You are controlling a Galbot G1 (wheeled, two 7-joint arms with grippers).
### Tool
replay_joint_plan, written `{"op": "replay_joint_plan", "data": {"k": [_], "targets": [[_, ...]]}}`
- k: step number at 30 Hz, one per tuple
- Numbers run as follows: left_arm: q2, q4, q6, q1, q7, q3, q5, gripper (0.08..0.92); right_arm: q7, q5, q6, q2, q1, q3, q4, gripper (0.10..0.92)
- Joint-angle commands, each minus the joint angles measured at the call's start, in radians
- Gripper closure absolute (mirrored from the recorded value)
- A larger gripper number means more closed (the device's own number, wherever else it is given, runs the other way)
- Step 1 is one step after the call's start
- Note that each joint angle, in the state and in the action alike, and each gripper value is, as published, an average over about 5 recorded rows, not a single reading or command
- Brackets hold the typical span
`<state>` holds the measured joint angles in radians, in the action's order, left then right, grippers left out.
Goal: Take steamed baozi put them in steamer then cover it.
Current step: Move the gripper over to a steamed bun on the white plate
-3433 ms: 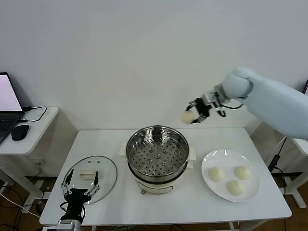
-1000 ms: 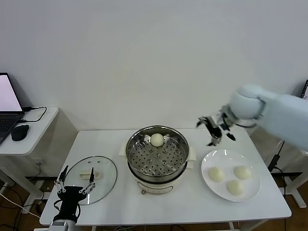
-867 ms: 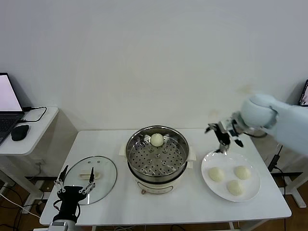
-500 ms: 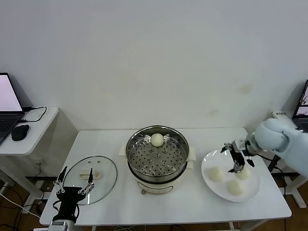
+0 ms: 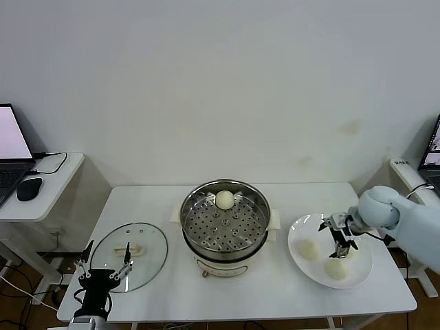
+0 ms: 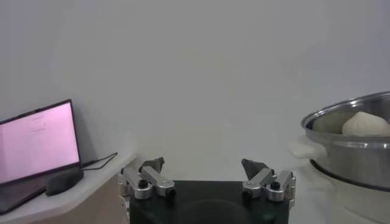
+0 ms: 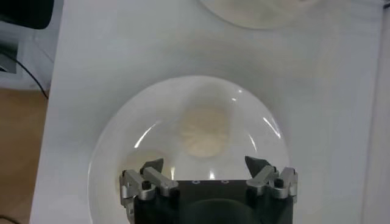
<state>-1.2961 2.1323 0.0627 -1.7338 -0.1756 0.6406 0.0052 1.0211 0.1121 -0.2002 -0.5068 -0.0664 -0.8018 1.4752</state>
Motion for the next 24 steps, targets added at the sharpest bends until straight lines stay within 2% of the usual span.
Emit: {"op": "replay_joint_plan", "data": {"k": [1, 16, 24], "targets": [[0.003, -0.003, 0.001, 0.000, 0.000, 0.001, 0.000, 0.177, -0.011, 0.023, 0.008, -0.065, -0.039, 0.021, -0.061, 0.203], [0.002, -0.006, 0.001, 0.003, -0.001, 0.000, 0.001, 0.177, -0.034, 0.042, 0.006, -0.142, -0.059, 0.022, -0.128, 0.208], [-0.001, -0.010, 0.001, 0.003, -0.002, -0.002, 0.001, 0.177, -0.036, 0.050, 0.000, -0.171, -0.060, 0.023, -0.148, 0.296]]}}
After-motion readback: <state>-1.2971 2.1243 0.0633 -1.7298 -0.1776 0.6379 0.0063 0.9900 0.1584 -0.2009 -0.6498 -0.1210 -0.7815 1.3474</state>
